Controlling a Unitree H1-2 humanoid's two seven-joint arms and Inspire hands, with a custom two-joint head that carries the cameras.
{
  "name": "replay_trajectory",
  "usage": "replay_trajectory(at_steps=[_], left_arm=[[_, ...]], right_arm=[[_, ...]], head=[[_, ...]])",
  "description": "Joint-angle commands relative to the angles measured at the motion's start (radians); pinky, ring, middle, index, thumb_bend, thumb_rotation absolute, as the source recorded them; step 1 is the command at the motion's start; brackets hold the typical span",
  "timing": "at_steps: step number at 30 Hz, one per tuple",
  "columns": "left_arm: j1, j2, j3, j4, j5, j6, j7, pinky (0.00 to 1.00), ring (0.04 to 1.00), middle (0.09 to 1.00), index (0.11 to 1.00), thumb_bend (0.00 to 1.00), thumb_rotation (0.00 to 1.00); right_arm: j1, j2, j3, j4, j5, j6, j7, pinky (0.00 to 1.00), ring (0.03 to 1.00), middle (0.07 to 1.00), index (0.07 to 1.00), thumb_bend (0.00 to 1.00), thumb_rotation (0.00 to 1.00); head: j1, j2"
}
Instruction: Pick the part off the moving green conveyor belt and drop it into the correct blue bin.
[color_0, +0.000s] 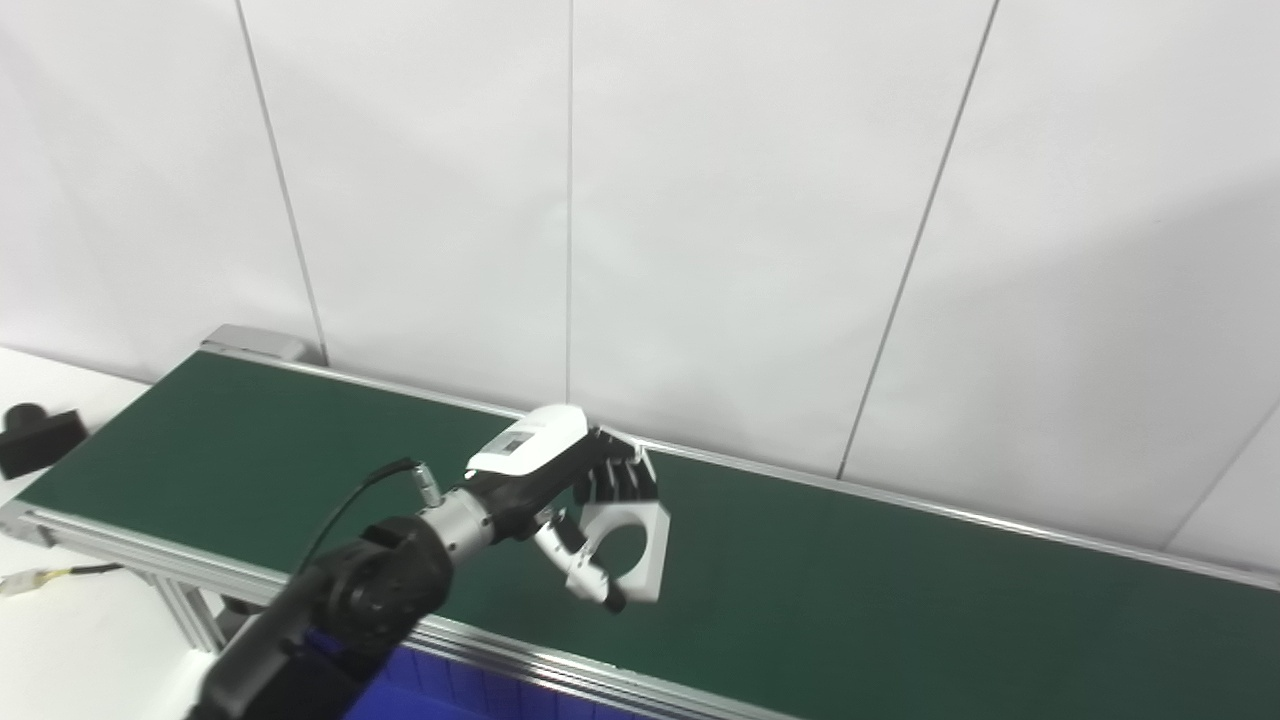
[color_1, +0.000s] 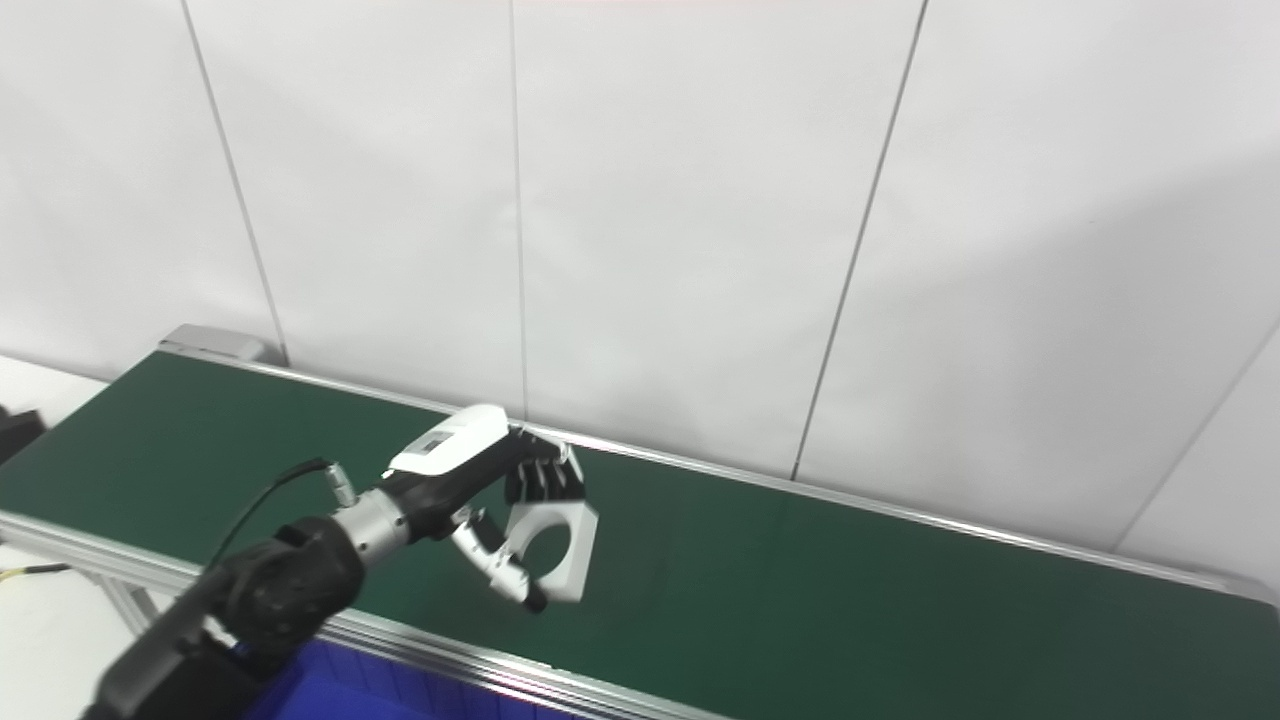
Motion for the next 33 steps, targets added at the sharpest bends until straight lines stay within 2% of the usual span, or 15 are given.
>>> replay_trajectory(at_steps=[1, 2, 5, 6, 7, 8, 9, 10, 11, 12, 15, 20, 22, 29, 33], left_arm=[[0.001, 0.036, 0.017, -0.058, -0.031, -0.006, -0.032, 0.36, 0.394, 0.478, 0.532, 0.5, 0.0], [0.006, 0.039, 0.018, -0.068, -0.035, -0.004, -0.041, 0.35, 0.394, 0.48, 0.529, 0.5, 0.0], [0.049, 0.055, 0.026, -0.117, -0.049, -0.005, -0.068, 0.37, 0.402, 0.481, 0.525, 0.5, 0.0], [0.061, 0.058, 0.029, -0.131, -0.049, -0.004, -0.077, 0.37, 0.402, 0.481, 0.525, 0.5, 0.0], [0.075, 0.062, 0.033, -0.144, -0.055, -0.01, -0.082, 0.37, 0.402, 0.48, 0.526, 0.5, 0.0], [0.084, 0.064, 0.038, -0.153, -0.059, -0.014, -0.087, 0.36, 0.391, 0.475, 0.53, 0.5, 0.0], [0.096, 0.067, 0.044, -0.166, -0.063, -0.016, -0.091, 0.35, 0.386, 0.472, 0.532, 0.5, 0.0], [0.104, 0.068, 0.049, -0.176, -0.065, -0.016, -0.096, 0.33, 0.378, 0.469, 0.535, 0.5, 0.0], [0.117, 0.072, 0.055, -0.188, -0.069, -0.014, -0.103, 0.33, 0.375, 0.468, 0.536, 0.5, 0.0], [0.125, 0.074, 0.059, -0.196, -0.071, -0.012, -0.109, 0.33, 0.375, 0.47, 0.535, 0.5, 0.0], [0.152, 0.082, 0.066, -0.221, -0.066, 0.005, -0.129, 0.36, 0.393, 0.474, 0.529, 0.5, 0.0], [0.179, 0.077, 0.072, -0.242, -0.065, 0.041, -0.154, 0.38, 0.405, 0.48, 0.525, 0.5, 0.0], [0.185, 0.074, 0.07, -0.254, -0.062, 0.058, -0.165, 0.38, 0.407, 0.485, 0.525, 0.5, 0.0], [0.226, 0.047, 0.051, -0.219, -0.047, 0.029, -0.153, 0.38, 0.406, 0.489, 0.524, 0.5, 0.0], [0.245, 0.027, 0.041, -0.177, -0.065, -0.001, -0.144, 0.39, 0.418, 0.492, 0.516, 0.5, 0.0]], right_arm=[[-0.006, 0.004, -0.004, -0.047, 0.004, 0.02, -0.001, 0.82, 0.846, 0.851, 0.894, 0.77, 0.21], [-0.005, 0.003, -0.004, -0.052, 0.001, 0.024, -0.001, 0.82, 0.847, 0.851, 0.896, 0.76, 0.2], [-0.004, 0.002, -0.007, -0.07, -0.004, 0.045, -0.005, 0.82, 0.845, 0.847, 0.898, 0.76, 0.21], [-0.004, 0.002, -0.008, -0.073, -0.003, 0.05, -0.006, 0.82, 0.844, 0.846, 0.897, 0.76, 0.21], [-0.005, 0.001, -0.009, -0.079, -0.001, 0.058, -0.004, 0.82, 0.843, 0.846, 0.896, 0.77, 0.22], [-0.006, 0.0, -0.009, -0.083, 0.0, 0.064, -0.003, 0.82, 0.842, 0.847, 0.897, 0.76, 0.23], [-0.008, -0.002, -0.011, -0.092, 0.005, 0.078, -0.001, 0.82, 0.842, 0.847, 0.898, 0.76, 0.24], [-0.009, -0.003, -0.012, -0.1, 0.009, 0.089, 0.001, 0.83, 0.842, 0.848, 0.896, 0.77, 0.26], [-0.013, -0.005, -0.015, -0.104, 0.009, 0.097, 0.001, 0.83, 0.843, 0.848, 0.896, 0.77, 0.26], [-0.016, -0.007, -0.017, -0.106, 0.008, 0.103, 0.001, 0.81, 0.834, 0.843, 0.889, 0.79, 0.3], [-0.026, -0.013, -0.024, -0.12, 0.004, 0.119, 0.001, 0.78, 0.82, 0.834, 0.878, 0.84, 0.36], [-0.029, -0.022, -0.031, -0.161, -0.003, 0.165, 0.001, 0.77, 0.812, 0.822, 0.866, 0.86, 0.39], [-0.025, -0.028, -0.034, -0.187, 0.003, 0.187, 0.004, 0.77, 0.815, 0.824, 0.867, 0.85, 0.39], [-0.018, -0.041, -0.043, -0.218, 0.008, 0.209, 0.008, 0.76, 0.809, 0.818, 0.867, 0.84, 0.41], [-0.012, -0.04, -0.045, -0.223, 0.015, 0.207, 0.01, 0.76, 0.811, 0.82, 0.865, 0.81, 0.38]], head=[[-0.009, 0.02], [-0.009, 0.02], [-0.026, 0.074], [-0.026, 0.074], [-0.031, 0.11], [-0.031, 0.11], [-0.034, 0.158], [-0.034, 0.163], [-0.031, 0.202], [-0.031, 0.202], [-0.016, 0.256], [-0.004, 0.289], [0.011, 0.322], [0.025, 0.327], [0.02, 0.325]])
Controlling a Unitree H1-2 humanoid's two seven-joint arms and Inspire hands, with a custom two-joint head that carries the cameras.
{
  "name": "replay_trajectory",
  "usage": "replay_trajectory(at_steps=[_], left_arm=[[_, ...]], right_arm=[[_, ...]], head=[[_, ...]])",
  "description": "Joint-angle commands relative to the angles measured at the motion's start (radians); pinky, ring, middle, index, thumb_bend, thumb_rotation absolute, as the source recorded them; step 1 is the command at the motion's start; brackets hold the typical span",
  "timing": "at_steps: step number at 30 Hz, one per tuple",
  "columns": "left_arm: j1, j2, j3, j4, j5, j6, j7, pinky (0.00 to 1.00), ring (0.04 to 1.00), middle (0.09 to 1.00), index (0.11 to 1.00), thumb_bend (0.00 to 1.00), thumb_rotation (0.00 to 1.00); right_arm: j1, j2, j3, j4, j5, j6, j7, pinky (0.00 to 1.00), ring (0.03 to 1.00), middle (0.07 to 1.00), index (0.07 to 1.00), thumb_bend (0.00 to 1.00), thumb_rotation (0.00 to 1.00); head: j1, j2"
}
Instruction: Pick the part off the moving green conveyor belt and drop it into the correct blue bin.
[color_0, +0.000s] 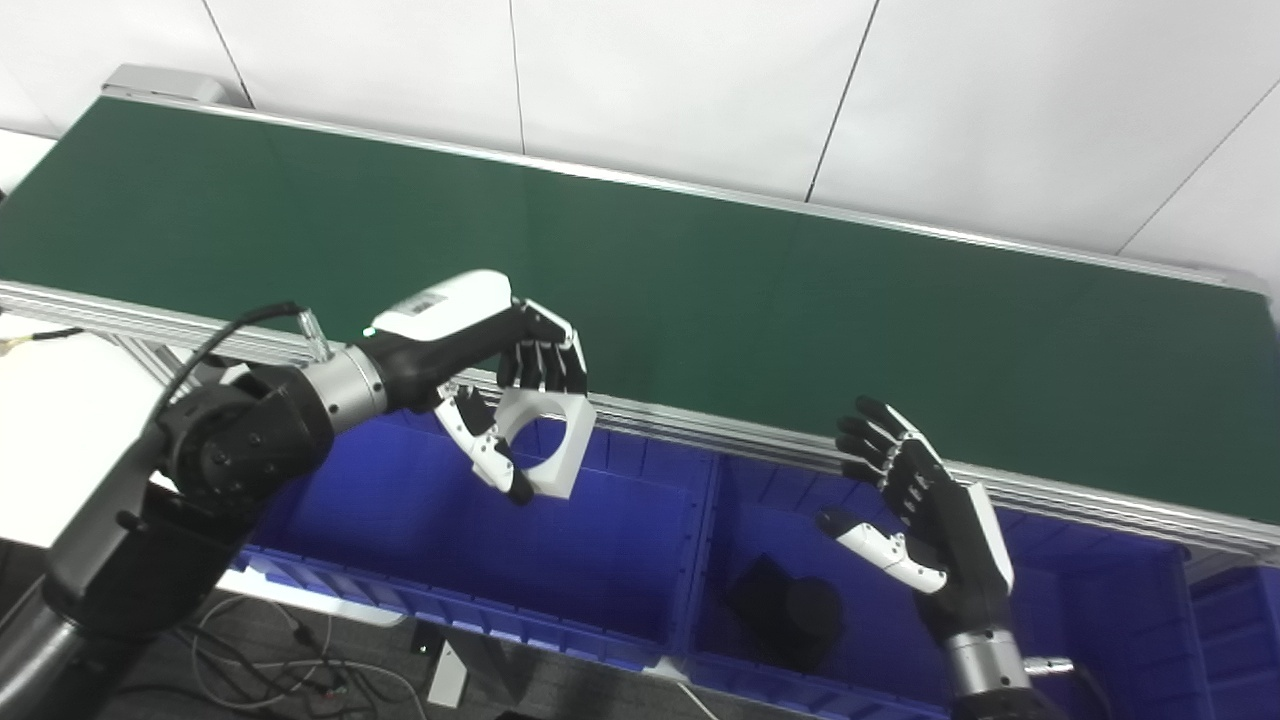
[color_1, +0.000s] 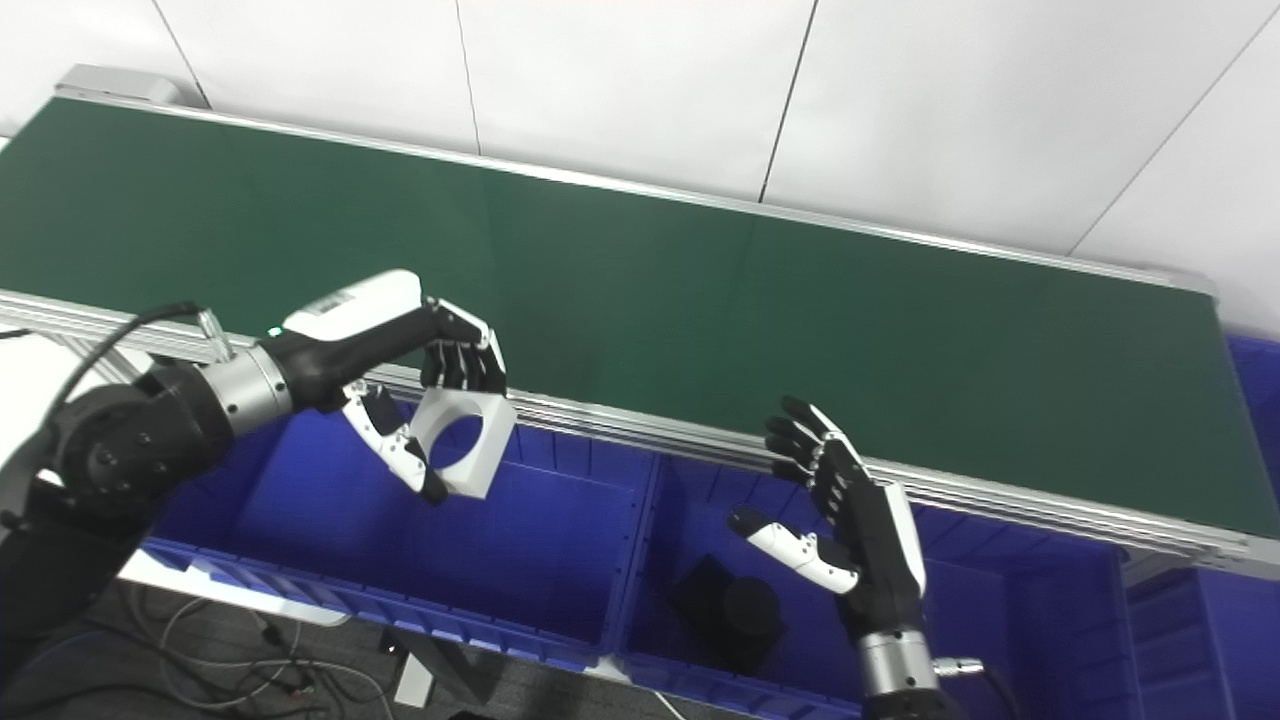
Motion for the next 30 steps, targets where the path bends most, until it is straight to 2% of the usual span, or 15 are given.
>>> replay_trajectory(at_steps=[1, 5, 12, 16, 24, 27, 30], left_arm=[[-0.006, -0.005, -0.001, 0.014, -0.022, -0.051, 0.032, 0.4, 0.42, 0.493, 0.515, 0.5, 0.0], [0.007, -0.03, -0.019, 0.092, -0.009, -0.109, 0.055, 0.41, 0.426, 0.49, 0.514, 0.5, 0.0], [0.022, -0.089, -0.048, 0.181, 0.011, -0.107, 0.093, 0.42, 0.428, 0.491, 0.513, 0.5, 0.0], [0.025, -0.119, -0.05, 0.262, 0.019, -0.15, 0.143, 0.41, 0.424, 0.499, 0.51, 0.5, 0.0], [0.012, -0.134, -0.085, 0.395, 0.058, -0.264, 0.207, 0.38, 0.411, 0.482, 0.523, 0.5, 0.0], [-0.001, -0.138, -0.11, 0.428, 0.094, -0.285, 0.218, 0.38, 0.416, 0.477, 0.521, 0.5, 0.0], [-0.011, -0.139, -0.133, 0.445, 0.144, -0.276, 0.221, 0.38, 0.416, 0.472, 0.52, 0.5, 0.0]], right_arm=[[-0.002, 0.002, -0.003, -0.038, 0.015, -0.004, 0.003, 0.76, 0.811, 0.82, 0.864, 0.81, 0.37], [0.006, 0.001, -0.005, -0.042, 0.012, -0.011, -0.001, 0.75, 0.804, 0.819, 0.865, 0.81, 0.38], [0.016, -0.003, -0.011, -0.048, 0.014, -0.011, -0.001, 0.75, 0.804, 0.817, 0.865, 0.81, 0.39], [0.019, -0.007, -0.014, -0.051, 0.021, -0.012, 0.003, 0.75, 0.805, 0.817, 0.865, 0.81, 0.38], [0.025, -0.018, -0.014, -0.059, 0.02, -0.007, 0.008, 0.74, 0.799, 0.814, 0.867, 0.81, 0.39], [0.025, -0.023, -0.014, -0.062, 0.023, 0.001, 0.012, 0.75, 0.803, 0.818, 0.871, 0.8, 0.39], [0.026, -0.027, -0.013, -0.067, 0.02, 0.0, 0.012, 0.74, 0.802, 0.817, 0.872, 0.78, 0.38]], head=[[-0.002, 0.0], [-0.008, -0.006], [-0.011, -0.012], [-0.015, -0.016], [-0.032, -0.014], [-0.028, -0.017], [-0.027, -0.017]])
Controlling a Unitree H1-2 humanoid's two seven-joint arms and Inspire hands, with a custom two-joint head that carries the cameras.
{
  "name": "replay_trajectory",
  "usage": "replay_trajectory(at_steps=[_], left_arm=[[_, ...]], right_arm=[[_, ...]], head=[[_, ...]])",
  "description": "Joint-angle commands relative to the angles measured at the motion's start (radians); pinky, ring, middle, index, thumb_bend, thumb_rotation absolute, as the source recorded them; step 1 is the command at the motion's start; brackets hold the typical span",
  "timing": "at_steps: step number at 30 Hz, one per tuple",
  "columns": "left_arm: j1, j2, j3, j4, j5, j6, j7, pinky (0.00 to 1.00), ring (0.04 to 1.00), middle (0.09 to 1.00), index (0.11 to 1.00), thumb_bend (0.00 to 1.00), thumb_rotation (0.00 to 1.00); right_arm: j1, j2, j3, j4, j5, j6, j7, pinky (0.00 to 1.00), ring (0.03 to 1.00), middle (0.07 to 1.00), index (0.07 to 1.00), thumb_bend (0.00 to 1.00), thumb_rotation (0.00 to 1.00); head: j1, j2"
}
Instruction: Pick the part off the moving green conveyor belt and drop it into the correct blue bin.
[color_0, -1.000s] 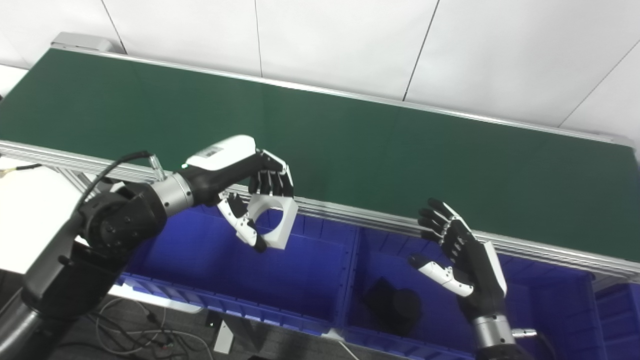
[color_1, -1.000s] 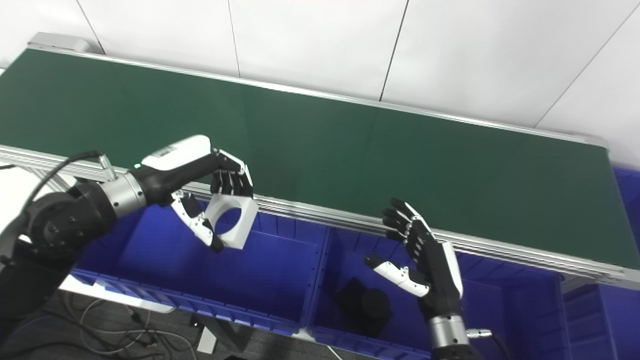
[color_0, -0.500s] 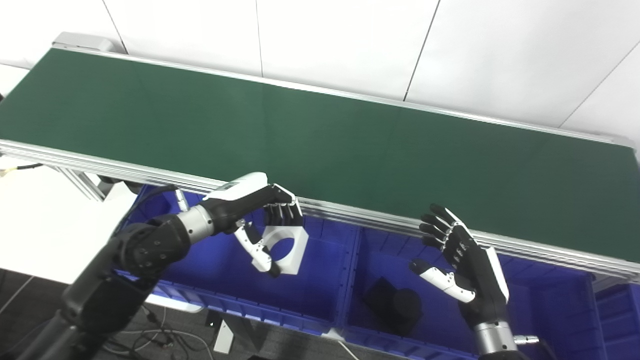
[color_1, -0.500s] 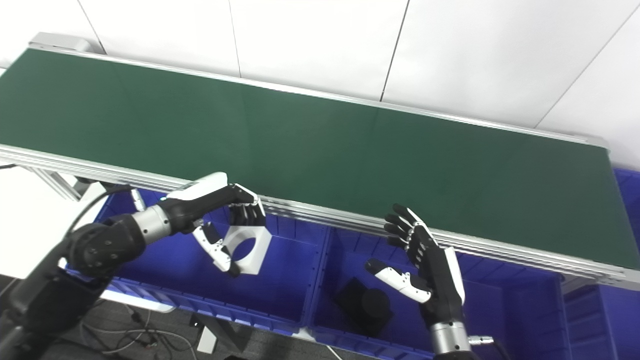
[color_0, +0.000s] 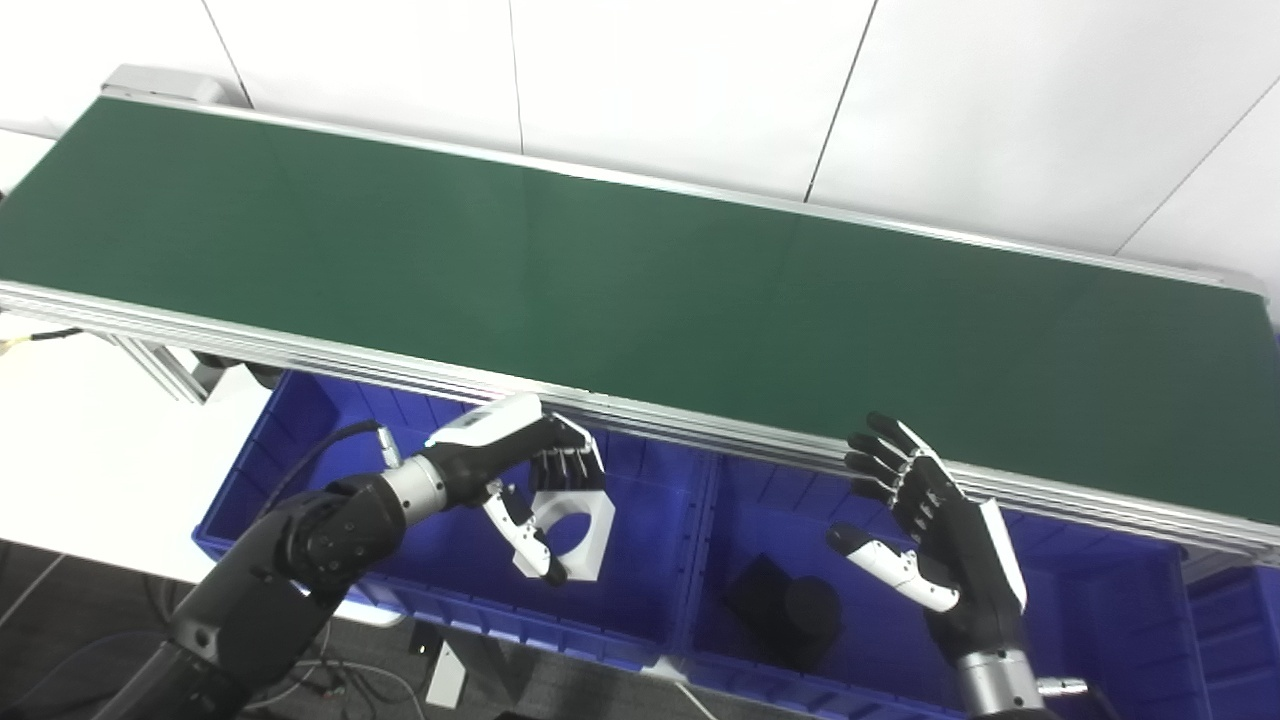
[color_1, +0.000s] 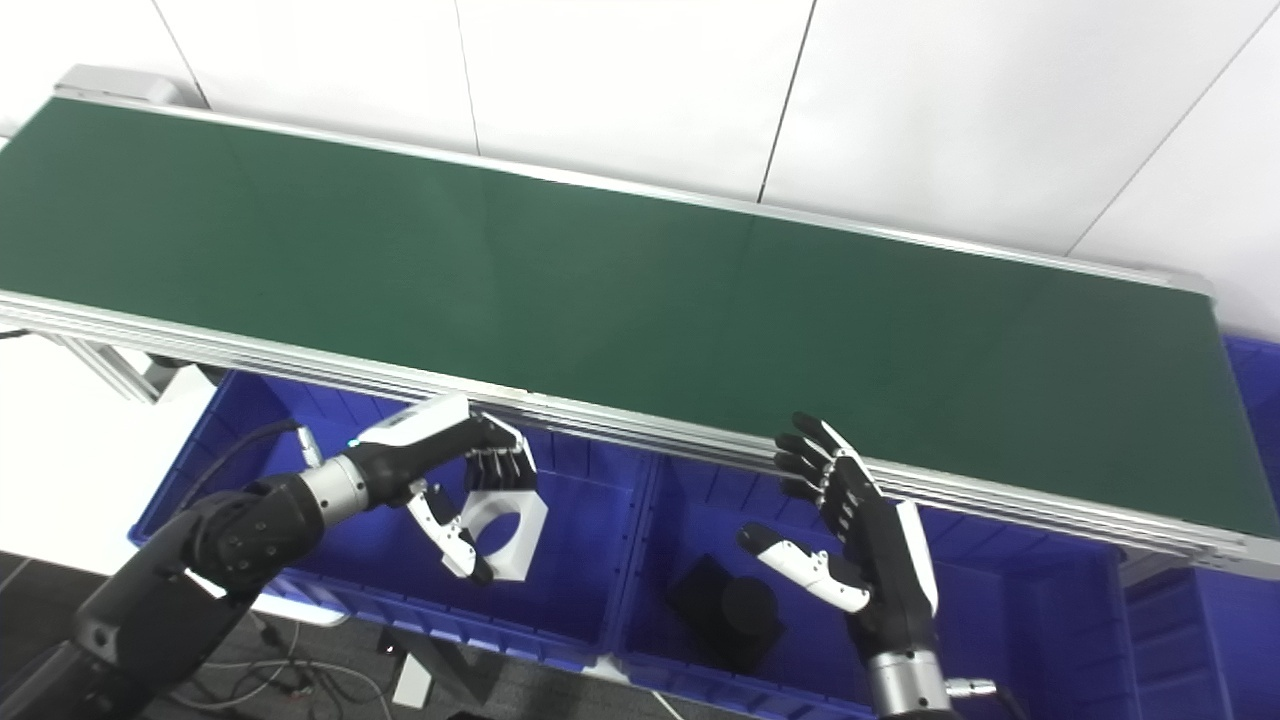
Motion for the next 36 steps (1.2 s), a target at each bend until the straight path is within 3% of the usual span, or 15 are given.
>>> replay_trajectory(at_steps=[1, 14, 16, 22, 23, 25, 27, 29, 31, 36], left_arm=[[-0.038, 0.008, -0.005, -0.01, 0.032, -0.022, 0.031, 0.37, 0.413, 0.467, 0.52, 0.5, 0.0], [-0.03, 0.001, -0.005, 0.011, 0.073, -0.012, 0.061, 0.38, 0.407, 0.467, 0.527, 0.5, 0.0], [-0.025, -0.002, 0.0, 0.014, 0.066, -0.019, 0.075, 0.35, 0.39, 0.46, 0.538, 0.5, 0.0], [-0.017, 0.003, 0.006, 0.007, 0.056, -0.023, 0.085, 0.49, 0.439, 0.524, 0.516, 0.5, 0.0], [-0.017, 0.004, 0.008, 0.007, 0.056, -0.02, 0.085, 0.52, 0.534, 0.519, 0.502, 0.51, 0.0], [-0.015, 0.006, 0.011, 0.004, 0.057, -0.016, 0.085, 0.57, 0.659, 0.696, 0.5, 0.51, 0.04], [-0.014, 0.008, 0.012, 0.001, 0.058, -0.014, 0.081, 0.61, 0.711, 0.753, 0.499, 0.51, 0.06], [-0.015, 0.01, 0.014, -0.001, 0.056, -0.014, 0.077, 0.66, 0.765, 0.8, 0.717, 0.64, 0.12], [-0.015, 0.01, 0.014, -0.006, 0.059, -0.007, 0.074, 0.7, 0.81, 0.849, 0.812, 0.7, 0.23], [-0.013, 0.009, 0.015, -0.021, 0.065, 0.014, 0.068, 0.72, 0.825, 0.858, 0.861, 0.73, 0.25]], right_arm=[[-0.005, -0.007, -0.003, -0.048, 0.004, 0.003, 0.007, 0.74, 0.8, 0.815, 0.871, 0.78, 0.39], [0.002, -0.018, -0.006, -0.056, 0.013, 0.011, 0.006, 0.75, 0.801, 0.815, 0.873, 0.78, 0.39], [0.003, -0.017, -0.006, -0.055, 0.015, 0.007, 0.006, 0.75, 0.801, 0.815, 0.873, 0.79, 0.38], [0.005, -0.014, -0.006, -0.055, 0.016, 0.01, 0.006, 0.75, 0.803, 0.816, 0.872, 0.79, 0.38], [0.005, -0.014, -0.005, -0.056, 0.016, 0.011, 0.006, 0.75, 0.802, 0.815, 0.872, 0.79, 0.38], [0.005, -0.014, -0.004, -0.057, 0.015, 0.011, 0.005, 0.75, 0.8, 0.814, 0.87, 0.79, 0.37], [0.005, -0.014, -0.005, -0.055, 0.016, 0.007, 0.006, 0.75, 0.801, 0.814, 0.87, 0.79, 0.38], [0.005, -0.014, -0.005, -0.052, 0.016, 0.005, 0.006, 0.75, 0.801, 0.814, 0.872, 0.79, 0.38], [0.005, -0.012, -0.006, -0.055, 0.017, 0.011, 0.004, 0.75, 0.799, 0.813, 0.868, 0.8, 0.38], [0.006, -0.015, -0.005, -0.053, 0.011, 0.008, 0.004, 0.74, 0.795, 0.812, 0.869, 0.8, 0.39]], head=[[0.0, 0.0], [-0.006, 0.0], [-0.006, -0.001], [-0.008, -0.003], [-0.009, -0.004], [-0.011, -0.005], [-0.01, -0.006], [-0.01, -0.007], [-0.011, -0.008], [-0.01, -0.009]])
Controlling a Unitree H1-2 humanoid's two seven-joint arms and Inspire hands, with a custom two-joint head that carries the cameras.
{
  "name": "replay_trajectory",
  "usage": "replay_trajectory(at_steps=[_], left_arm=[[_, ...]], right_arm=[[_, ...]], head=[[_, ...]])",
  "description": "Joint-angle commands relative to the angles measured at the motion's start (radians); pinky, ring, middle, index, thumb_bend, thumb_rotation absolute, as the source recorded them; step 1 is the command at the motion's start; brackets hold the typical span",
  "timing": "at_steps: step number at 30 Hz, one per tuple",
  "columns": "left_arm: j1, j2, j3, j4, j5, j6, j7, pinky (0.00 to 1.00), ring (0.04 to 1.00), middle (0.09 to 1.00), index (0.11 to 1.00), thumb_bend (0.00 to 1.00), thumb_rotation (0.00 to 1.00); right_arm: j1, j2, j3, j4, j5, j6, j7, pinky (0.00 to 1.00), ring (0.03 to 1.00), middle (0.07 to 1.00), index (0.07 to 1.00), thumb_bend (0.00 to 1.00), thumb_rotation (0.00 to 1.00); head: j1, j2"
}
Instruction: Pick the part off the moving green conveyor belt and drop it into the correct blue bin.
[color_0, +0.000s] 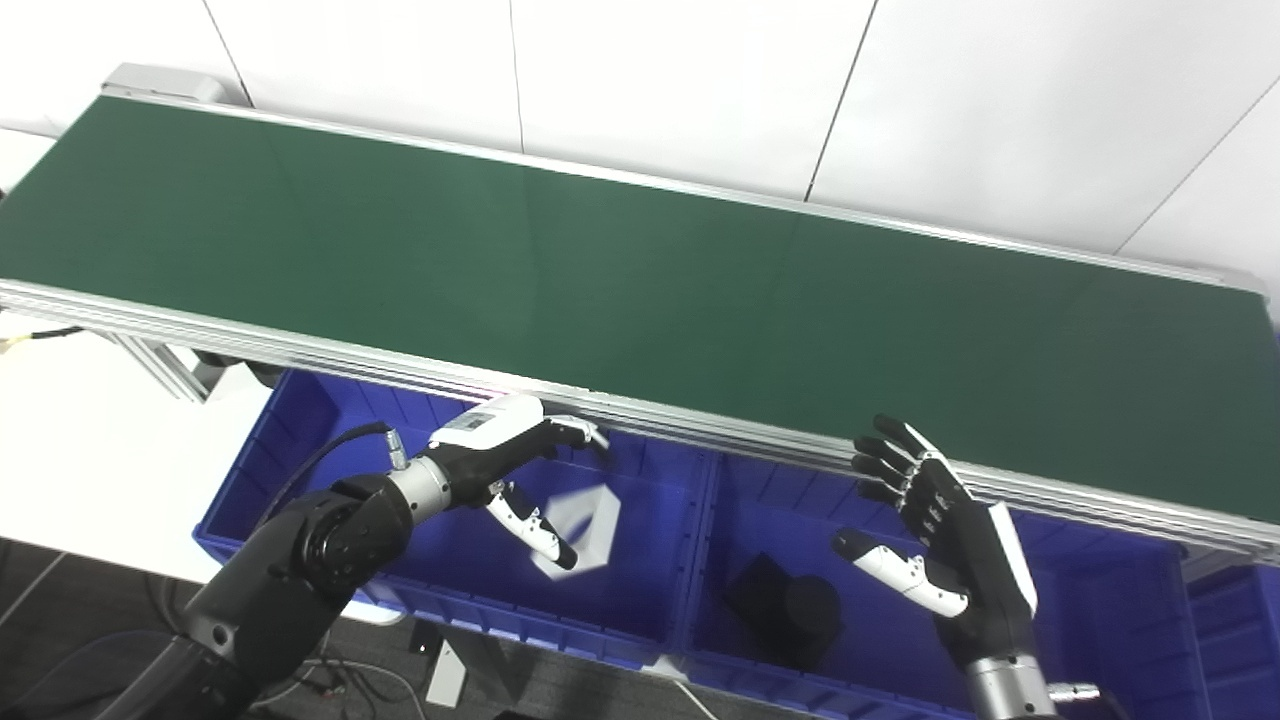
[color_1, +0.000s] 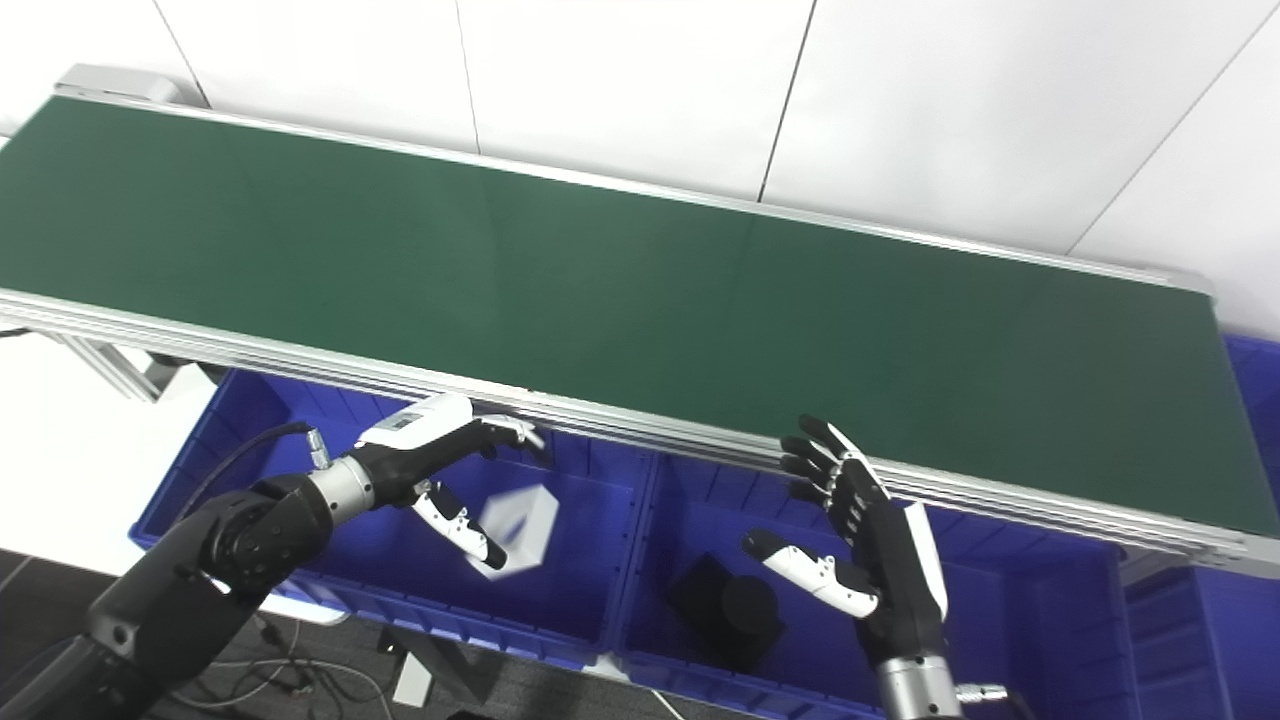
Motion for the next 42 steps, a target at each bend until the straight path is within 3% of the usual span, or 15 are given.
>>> replay_trajectory(at_steps=[1, 9, 16, 20, 26, 31, 34, 42], left_arm=[[-0.012, 0.013, 0.01, -0.026, -0.006, 0.001, 0.011, 0.72, 0.824, 0.856, 0.861, 0.73, 0.26], [-0.009, 0.011, 0.007, -0.026, -0.003, 0.01, 0.01, 0.67, 0.783, 0.838, 0.845, 0.73, 0.22], [-0.005, 0.008, 0.013, -0.023, -0.036, -0.002, 0.008, 0.66, 0.766, 0.823, 0.831, 0.74, 0.25], [0.011, -0.011, 0.038, -0.045, -0.141, -0.001, -0.004, 0.63, 0.736, 0.801, 0.809, 0.79, 0.29], [0.044, -0.062, 0.085, -0.115, -0.337, 0.057, -0.036, 0.61, 0.692, 0.756, 0.783, 0.89, 0.36], [0.064, -0.126, 0.124, -0.14, -0.509, 0.044, -0.05, 0.61, 0.698, 0.77, 0.793, 0.91, 0.48], [0.07, -0.154, 0.138, -0.134, -0.546, 0.024, -0.042, 0.6, 0.691, 0.756, 0.8, 0.96, 0.58], [0.06, -0.214, 0.147, -0.087, -0.582, -0.042, -0.03, 0.66, 0.779, 0.835, 0.872, 0.93, 0.59]], right_arm=[[-0.007, -0.001, -0.005, -0.031, 0.01, -0.001, 0.005, 0.74, 0.795, 0.812, 0.869, 0.8, 0.39], [-0.004, 0.0, -0.005, -0.035, 0.007, 0.003, 0.003, 0.75, 0.801, 0.815, 0.872, 0.81, 0.39], [-0.004, 0.003, -0.004, -0.025, 0.014, -0.006, 0.005, 0.75, 0.8, 0.813, 0.873, 0.82, 0.38], [-0.002, 0.003, -0.001, -0.024, 0.008, -0.006, 0.004, 0.76, 0.807, 0.816, 0.876, 0.81, 0.38], [-0.003, 0.004, 0.003, -0.015, -0.003, -0.014, 0.001, 0.75, 0.807, 0.817, 0.875, 0.81, 0.4], [-0.004, 0.013, 0.011, 0.012, -0.017, -0.034, -0.007, 0.75, 0.811, 0.82, 0.876, 0.8, 0.39], [-0.006, 0.025, 0.017, 0.036, -0.031, -0.055, -0.015, 0.75, 0.804, 0.814, 0.869, 0.81, 0.4], [-0.002, 0.059, 0.03, 0.109, -0.028, -0.118, -0.02, 0.77, 0.816, 0.825, 0.871, 0.81, 0.37]], head=[[-0.001, 0.0], [0.001, 0.0], [-0.006, -0.009], [-0.012, -0.015], [-0.016, -0.03], [-0.052, -0.074], [-0.081, -0.103], [-0.154, -0.176]])
